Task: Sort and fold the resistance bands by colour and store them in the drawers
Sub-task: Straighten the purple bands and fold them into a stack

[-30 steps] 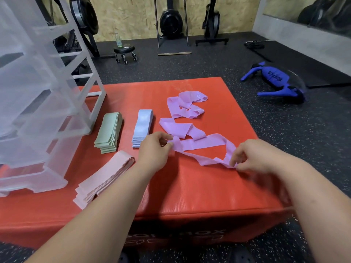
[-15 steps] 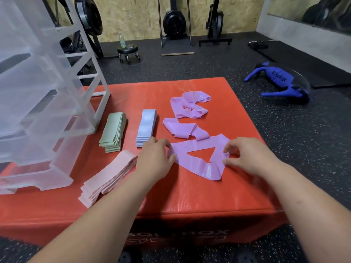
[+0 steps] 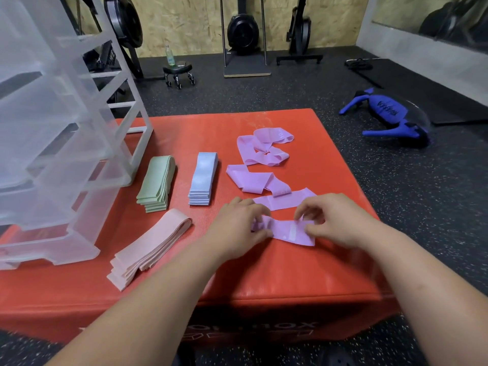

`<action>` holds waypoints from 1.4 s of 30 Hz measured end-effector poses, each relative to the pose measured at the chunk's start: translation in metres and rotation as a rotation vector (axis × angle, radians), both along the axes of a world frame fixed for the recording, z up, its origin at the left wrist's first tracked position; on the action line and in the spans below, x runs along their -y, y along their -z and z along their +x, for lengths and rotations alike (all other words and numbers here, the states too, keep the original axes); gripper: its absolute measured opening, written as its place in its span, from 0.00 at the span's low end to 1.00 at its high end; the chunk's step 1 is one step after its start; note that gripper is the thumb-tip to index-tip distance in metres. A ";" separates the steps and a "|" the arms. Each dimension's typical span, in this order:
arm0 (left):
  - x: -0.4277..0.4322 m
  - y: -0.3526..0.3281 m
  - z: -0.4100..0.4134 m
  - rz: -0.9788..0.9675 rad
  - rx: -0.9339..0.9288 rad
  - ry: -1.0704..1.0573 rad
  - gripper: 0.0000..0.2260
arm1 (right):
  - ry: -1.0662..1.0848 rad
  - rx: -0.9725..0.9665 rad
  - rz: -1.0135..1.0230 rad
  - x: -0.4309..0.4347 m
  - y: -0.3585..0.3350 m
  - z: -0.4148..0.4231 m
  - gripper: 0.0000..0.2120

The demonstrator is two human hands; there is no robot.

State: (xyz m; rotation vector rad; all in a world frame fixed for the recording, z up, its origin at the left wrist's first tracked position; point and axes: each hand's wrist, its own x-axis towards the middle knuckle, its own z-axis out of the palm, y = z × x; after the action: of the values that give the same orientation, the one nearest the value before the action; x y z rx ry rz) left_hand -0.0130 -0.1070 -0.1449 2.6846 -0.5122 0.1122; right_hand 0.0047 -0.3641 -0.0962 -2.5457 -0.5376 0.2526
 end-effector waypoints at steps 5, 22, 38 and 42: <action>0.005 -0.016 -0.003 -0.347 -0.002 0.048 0.20 | 0.007 0.053 0.350 -0.004 -0.027 -0.004 0.23; -0.007 -0.062 -0.053 -0.632 -0.082 -0.013 0.07 | 0.031 0.081 0.602 -0.032 -0.051 -0.061 0.15; -0.057 -0.052 -0.078 -0.308 -0.181 -0.011 0.06 | 0.414 0.196 1.034 -0.028 -0.058 -0.067 0.08; -0.065 -0.057 -0.078 -0.398 -0.247 -0.020 0.05 | 0.526 0.153 0.940 -0.009 -0.040 -0.056 0.08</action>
State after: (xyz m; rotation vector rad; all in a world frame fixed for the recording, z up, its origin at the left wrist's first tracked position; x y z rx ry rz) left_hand -0.0906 -0.0424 -0.0875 2.2737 -0.3430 -0.1015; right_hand -0.0513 -0.3554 -0.0567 -1.6893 0.0102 -0.3233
